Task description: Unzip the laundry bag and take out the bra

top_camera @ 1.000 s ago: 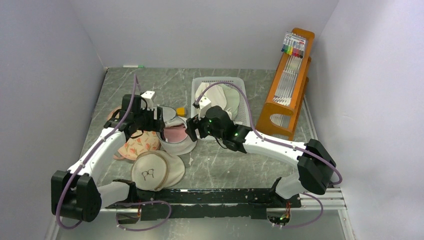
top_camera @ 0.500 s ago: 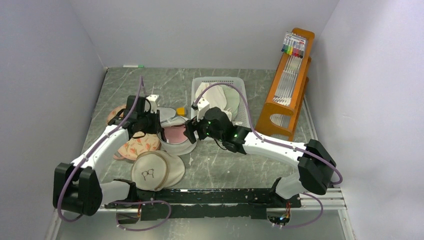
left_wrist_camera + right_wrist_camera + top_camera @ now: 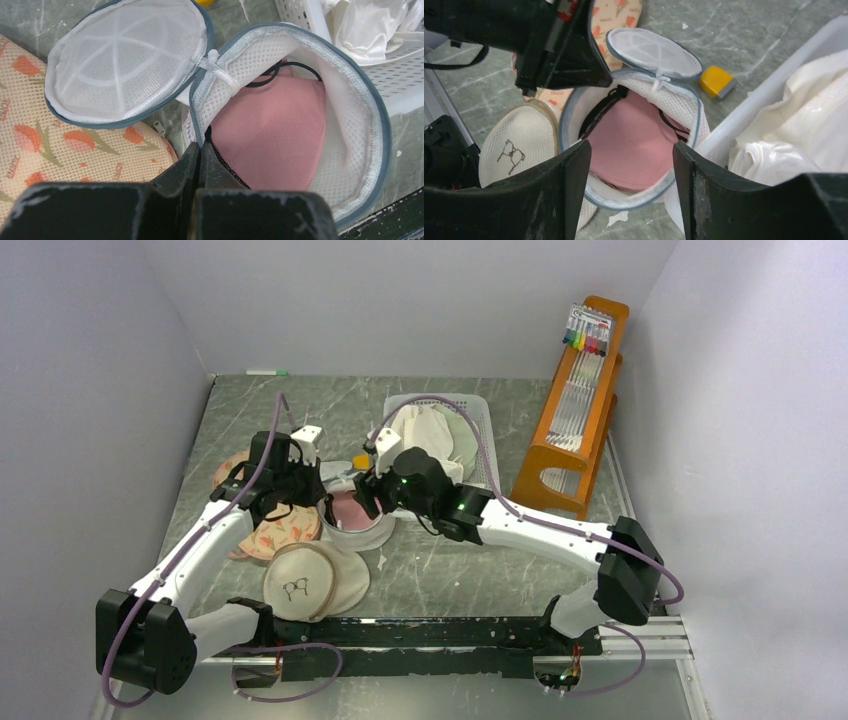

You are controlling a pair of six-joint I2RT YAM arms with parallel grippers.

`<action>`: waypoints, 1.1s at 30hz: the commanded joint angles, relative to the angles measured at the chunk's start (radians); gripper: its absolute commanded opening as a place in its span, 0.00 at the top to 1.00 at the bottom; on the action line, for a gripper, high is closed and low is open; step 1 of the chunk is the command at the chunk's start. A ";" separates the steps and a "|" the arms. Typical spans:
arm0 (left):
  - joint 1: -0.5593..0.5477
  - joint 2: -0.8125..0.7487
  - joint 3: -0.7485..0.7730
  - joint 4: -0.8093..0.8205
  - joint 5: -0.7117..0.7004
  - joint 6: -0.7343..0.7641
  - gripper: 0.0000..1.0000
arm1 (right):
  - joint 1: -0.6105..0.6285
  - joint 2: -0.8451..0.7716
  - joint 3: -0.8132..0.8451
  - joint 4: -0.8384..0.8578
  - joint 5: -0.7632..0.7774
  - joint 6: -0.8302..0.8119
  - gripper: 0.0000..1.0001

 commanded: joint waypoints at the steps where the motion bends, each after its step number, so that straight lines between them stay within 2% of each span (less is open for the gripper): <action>1: -0.013 -0.036 0.018 0.032 0.055 0.018 0.93 | 0.052 0.073 0.086 -0.088 0.076 -0.077 0.44; 6: -0.020 -0.097 -0.010 0.082 0.083 0.021 0.93 | 0.108 0.168 0.139 -0.127 0.119 -0.082 0.55; 9: -0.023 -0.138 -0.037 0.118 0.092 0.023 0.93 | 0.141 0.189 0.100 -0.100 0.140 -0.032 0.59; 17: -0.031 -0.176 -0.080 0.173 0.139 0.038 0.93 | 0.169 0.143 -0.052 0.065 0.078 0.054 0.59; 28: -0.040 -0.206 -0.102 0.197 0.160 0.067 0.93 | 0.155 0.125 -0.028 0.087 0.193 0.022 0.52; 33: -0.051 -0.210 -0.105 0.200 0.161 0.078 0.93 | 0.103 0.123 -0.037 0.142 0.207 0.085 0.52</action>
